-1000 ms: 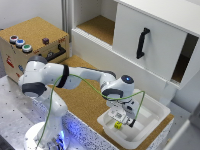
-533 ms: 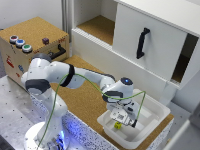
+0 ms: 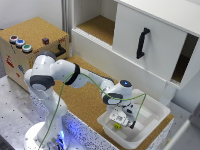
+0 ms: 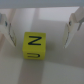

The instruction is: Go towards the yellow block and pick it up

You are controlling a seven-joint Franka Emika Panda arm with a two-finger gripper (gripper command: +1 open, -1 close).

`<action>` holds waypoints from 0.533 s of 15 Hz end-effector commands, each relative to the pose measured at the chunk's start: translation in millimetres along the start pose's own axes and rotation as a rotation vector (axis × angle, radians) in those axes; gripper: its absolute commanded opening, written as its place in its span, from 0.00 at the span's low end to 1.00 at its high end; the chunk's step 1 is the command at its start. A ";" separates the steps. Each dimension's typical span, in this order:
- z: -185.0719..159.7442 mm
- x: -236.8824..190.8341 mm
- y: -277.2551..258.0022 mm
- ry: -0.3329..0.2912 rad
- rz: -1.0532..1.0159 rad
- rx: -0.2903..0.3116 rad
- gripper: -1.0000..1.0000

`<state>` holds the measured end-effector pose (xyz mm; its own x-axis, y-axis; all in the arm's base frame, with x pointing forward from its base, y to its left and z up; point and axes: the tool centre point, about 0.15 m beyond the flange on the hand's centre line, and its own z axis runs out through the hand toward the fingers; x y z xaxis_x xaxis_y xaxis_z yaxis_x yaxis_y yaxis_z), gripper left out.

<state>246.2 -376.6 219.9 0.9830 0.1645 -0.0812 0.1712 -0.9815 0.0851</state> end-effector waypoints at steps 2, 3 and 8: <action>-0.1 -18.0 -28.3 0.051 0.048 -0.091 0.00; -3.3 -22.4 -28.4 0.042 0.063 -0.099 0.00; -20.3 -45.1 -27.0 0.008 0.145 -0.109 0.00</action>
<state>237.2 -374.8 220.8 0.9911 0.0874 -0.1004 0.0963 -0.9915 0.0872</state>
